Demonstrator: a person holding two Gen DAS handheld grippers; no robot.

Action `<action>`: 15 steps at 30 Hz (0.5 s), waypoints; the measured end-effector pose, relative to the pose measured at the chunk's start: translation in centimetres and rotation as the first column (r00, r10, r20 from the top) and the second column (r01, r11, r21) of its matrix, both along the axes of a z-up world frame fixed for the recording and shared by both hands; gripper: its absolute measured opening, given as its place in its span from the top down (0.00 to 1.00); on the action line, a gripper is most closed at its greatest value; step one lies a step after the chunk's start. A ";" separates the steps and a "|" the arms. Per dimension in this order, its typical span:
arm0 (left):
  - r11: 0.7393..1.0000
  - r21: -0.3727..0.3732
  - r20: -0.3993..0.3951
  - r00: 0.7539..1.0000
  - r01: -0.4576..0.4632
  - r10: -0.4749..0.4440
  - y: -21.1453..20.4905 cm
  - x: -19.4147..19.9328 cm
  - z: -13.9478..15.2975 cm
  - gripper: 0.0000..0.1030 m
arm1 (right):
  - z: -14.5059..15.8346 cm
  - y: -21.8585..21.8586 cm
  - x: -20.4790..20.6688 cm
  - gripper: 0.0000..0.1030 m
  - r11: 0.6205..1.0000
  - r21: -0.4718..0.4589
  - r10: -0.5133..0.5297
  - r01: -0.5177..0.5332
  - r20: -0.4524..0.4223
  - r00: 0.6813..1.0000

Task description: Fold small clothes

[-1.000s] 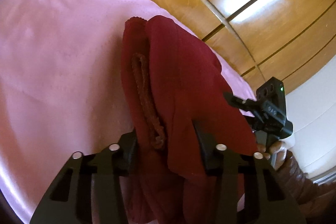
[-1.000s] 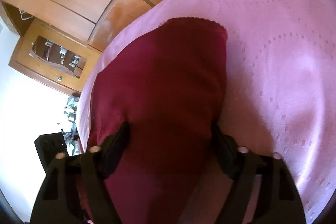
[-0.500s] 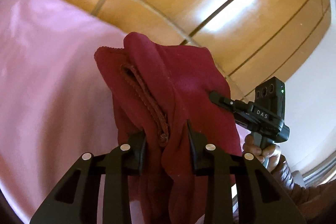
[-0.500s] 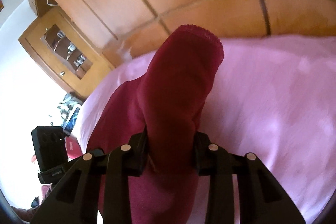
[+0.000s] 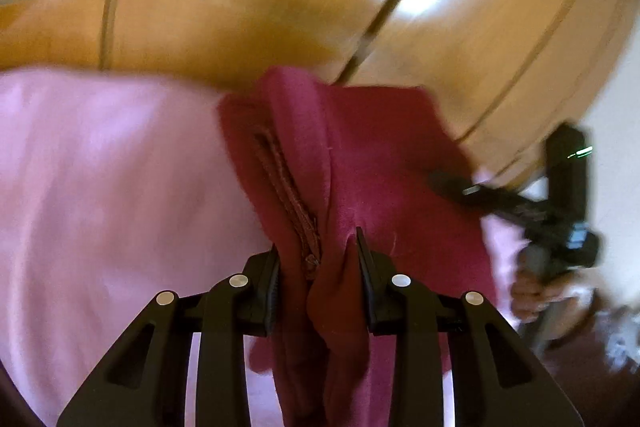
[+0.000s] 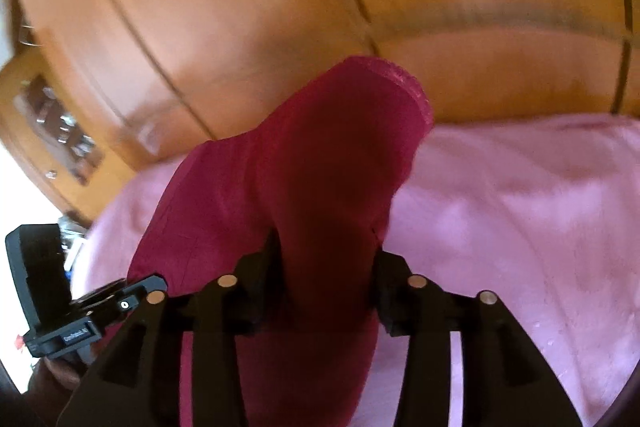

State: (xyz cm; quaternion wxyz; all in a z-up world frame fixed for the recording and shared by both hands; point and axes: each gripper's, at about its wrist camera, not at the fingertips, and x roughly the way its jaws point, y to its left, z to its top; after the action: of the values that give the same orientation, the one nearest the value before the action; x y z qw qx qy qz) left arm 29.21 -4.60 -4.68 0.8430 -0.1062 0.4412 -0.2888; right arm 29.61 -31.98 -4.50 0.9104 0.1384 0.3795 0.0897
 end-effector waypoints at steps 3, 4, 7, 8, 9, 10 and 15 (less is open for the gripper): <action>0.998 0.054 -0.064 0.997 -0.030 0.034 -1.1 0.5 -4.5 0.66 | -3.7 -0.4 0.6 0.36 1.000 -0.001 -0.024 0.024 -0.022 0.999; 0.998 0.000 -0.085 0.995 -0.057 0.057 -0.6 0.4 -4.8 0.66 | -4.0 -0.7 0.4 0.34 0.999 0.029 -0.032 0.033 -0.020 0.999; 0.997 0.016 -0.084 0.993 -0.082 0.083 -0.2 0.0 -4.0 0.62 | -3.4 -0.3 -0.2 0.34 0.999 0.021 -0.038 0.038 -0.005 0.999; 0.996 0.042 -0.060 0.995 -0.082 0.084 -0.5 -0.3 -3.5 0.61 | -2.7 0.0 -0.7 0.32 0.999 -0.007 -0.042 0.042 0.011 0.999; 0.994 0.067 -0.032 0.995 -0.089 0.091 -0.7 -0.9 -2.6 0.58 | -2.2 0.0 -1.1 0.32 0.999 -0.023 -0.048 0.049 0.024 0.999; 0.992 0.075 -0.014 0.995 -0.100 0.102 -0.8 -1.3 -2.2 0.58 | -1.4 0.2 -1.9 0.31 0.997 -0.041 -0.059 0.061 0.047 0.997; 0.981 0.093 0.134 0.978 -0.173 0.160 -1.0 -1.6 0.5 0.58 | 1.7 1.7 -6.4 0.35 0.998 -0.056 -0.024 0.033 0.140 0.990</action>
State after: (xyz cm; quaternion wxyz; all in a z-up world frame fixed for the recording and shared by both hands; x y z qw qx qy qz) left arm 27.62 -5.60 -4.21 0.8947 -0.0802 0.3913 -0.2000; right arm 23.22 -30.30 -2.80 0.9394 0.1105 0.3156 0.0749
